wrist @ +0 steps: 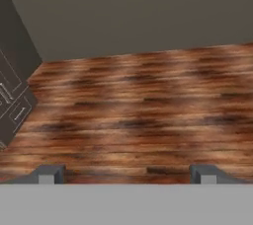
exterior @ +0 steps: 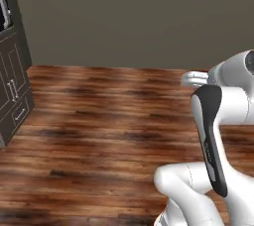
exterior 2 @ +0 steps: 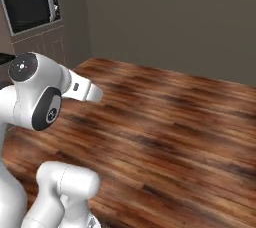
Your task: Move the mayonnaise and shaker from the cabinet to the dining counter.
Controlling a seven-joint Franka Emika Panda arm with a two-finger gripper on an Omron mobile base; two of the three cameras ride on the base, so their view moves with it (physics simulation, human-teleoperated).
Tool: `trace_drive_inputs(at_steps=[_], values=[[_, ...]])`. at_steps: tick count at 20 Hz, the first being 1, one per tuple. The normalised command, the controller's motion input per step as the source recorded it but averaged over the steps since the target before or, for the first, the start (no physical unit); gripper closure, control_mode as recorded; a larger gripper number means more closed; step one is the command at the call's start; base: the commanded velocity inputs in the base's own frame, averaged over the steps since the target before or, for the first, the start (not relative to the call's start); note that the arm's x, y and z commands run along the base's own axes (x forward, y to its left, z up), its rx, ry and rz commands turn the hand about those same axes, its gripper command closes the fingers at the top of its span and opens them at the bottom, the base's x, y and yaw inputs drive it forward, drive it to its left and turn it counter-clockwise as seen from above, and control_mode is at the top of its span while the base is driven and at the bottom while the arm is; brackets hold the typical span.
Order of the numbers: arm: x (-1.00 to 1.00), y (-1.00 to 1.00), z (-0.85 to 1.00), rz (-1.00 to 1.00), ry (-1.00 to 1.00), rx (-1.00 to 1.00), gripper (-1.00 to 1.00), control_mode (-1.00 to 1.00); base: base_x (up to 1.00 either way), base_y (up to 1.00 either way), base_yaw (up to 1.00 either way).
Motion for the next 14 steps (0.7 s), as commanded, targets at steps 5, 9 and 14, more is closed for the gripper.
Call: trace_drive_inputs(at_steps=[5, 9, 14], values=[[0.00, 0.00, 0.00, 0.00, 0.00, 0.00, -1.00, 1.00, 0.00, 0.03, 1.00], [0.00, 0.00, 0.00, 0.00, 0.00, 0.00, -1.00, 1.00, 0.00, 0.09, 1.00], [0.00, 0.00, 0.00, 0.00, 0.00, 0.00, -1.00, 1.00, 0.28, 0.25, 0.86]])
